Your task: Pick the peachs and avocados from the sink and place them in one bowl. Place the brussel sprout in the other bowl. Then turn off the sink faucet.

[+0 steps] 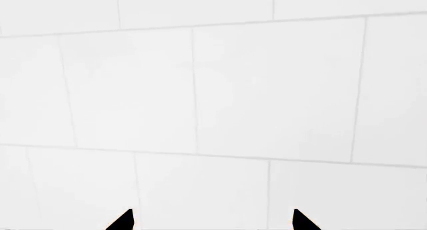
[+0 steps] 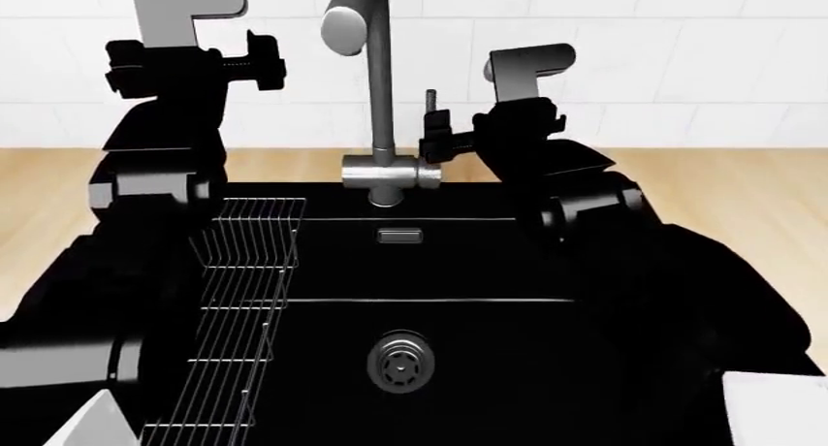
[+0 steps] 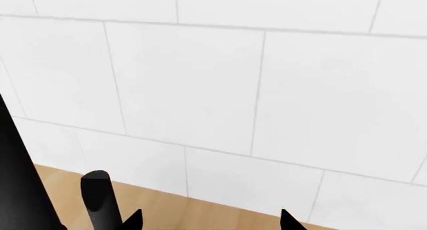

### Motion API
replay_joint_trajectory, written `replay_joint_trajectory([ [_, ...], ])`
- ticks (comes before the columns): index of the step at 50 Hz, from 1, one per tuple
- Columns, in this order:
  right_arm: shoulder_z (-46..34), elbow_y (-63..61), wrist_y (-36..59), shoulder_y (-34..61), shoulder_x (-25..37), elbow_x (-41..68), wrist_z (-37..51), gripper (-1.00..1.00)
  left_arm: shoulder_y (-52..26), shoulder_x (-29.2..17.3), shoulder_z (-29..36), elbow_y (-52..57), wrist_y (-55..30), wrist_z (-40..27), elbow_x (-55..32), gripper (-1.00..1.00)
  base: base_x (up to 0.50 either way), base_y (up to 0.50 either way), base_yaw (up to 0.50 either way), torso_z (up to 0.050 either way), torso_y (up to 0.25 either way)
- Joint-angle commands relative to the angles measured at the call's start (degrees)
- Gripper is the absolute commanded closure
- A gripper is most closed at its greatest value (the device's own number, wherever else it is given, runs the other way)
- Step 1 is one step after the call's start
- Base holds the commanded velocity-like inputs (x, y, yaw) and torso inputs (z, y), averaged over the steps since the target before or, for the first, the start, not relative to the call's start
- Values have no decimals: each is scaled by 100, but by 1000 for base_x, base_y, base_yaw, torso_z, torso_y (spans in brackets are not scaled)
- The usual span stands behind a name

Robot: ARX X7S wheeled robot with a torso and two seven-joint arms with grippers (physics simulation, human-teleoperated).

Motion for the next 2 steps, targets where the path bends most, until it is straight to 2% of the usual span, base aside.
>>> replay_joint_trajectory([
  [1, -329, -82, -54, 72, -68, 407, -99, -100, 12, 12, -10, 0, -2, -1, 4, -100, 0, 0, 0, 0, 0],
  [2, -331, -82, -54, 74, -68, 409, -98, -100, 8, 14, -11, 0, -4, 0, 4, -100, 0, 0, 0, 0, 0],
])
